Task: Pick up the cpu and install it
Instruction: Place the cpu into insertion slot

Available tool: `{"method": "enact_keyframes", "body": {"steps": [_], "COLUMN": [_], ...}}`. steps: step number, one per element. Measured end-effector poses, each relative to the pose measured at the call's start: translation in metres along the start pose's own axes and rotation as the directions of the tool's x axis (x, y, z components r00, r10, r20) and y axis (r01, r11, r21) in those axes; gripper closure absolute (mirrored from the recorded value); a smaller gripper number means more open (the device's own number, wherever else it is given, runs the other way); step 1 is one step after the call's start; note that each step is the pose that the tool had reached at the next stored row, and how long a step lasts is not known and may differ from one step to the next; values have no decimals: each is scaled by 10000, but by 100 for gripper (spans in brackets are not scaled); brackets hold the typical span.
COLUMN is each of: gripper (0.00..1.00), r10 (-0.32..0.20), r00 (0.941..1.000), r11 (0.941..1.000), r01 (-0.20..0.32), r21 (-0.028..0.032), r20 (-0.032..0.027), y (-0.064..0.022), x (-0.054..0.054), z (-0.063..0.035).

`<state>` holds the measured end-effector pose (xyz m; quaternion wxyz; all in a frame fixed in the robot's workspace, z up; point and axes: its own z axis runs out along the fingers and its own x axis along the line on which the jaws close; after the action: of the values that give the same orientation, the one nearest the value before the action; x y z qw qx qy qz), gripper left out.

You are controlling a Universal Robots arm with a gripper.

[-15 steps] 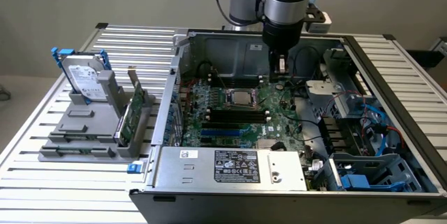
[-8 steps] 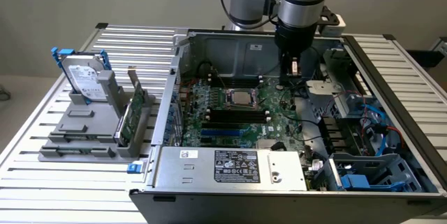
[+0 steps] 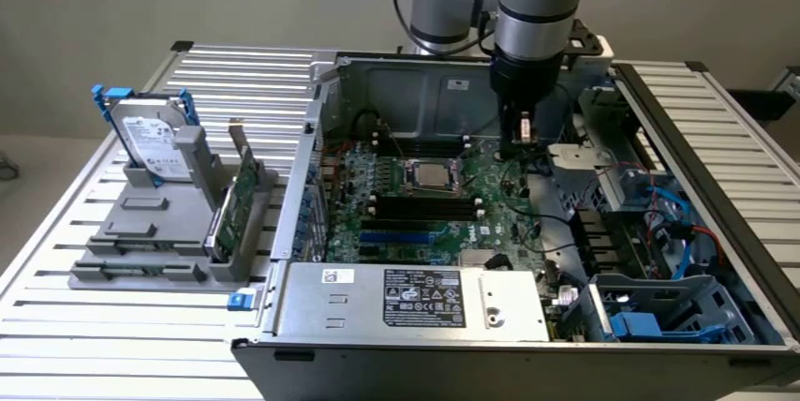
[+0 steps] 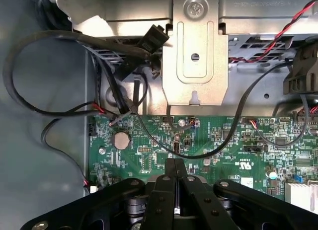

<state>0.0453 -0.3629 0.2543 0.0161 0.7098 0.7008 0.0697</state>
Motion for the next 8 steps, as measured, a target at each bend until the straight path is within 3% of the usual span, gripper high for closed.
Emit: {"method": "enact_keyframes", "body": {"steps": [2, 4, 8], "gripper": [89, 89, 89], "r10": [1, 7, 46], "r00": [10000, 10000, 9993], "r11": [10000, 10000, 10000], "r01": [-1, -7, -46], "r21": [-2, 0, 9], "r20": [-17, -72, -371], "y": [-11, -15, -17], "x": [3, 5, 10], "z": [28, 42, 53]}}
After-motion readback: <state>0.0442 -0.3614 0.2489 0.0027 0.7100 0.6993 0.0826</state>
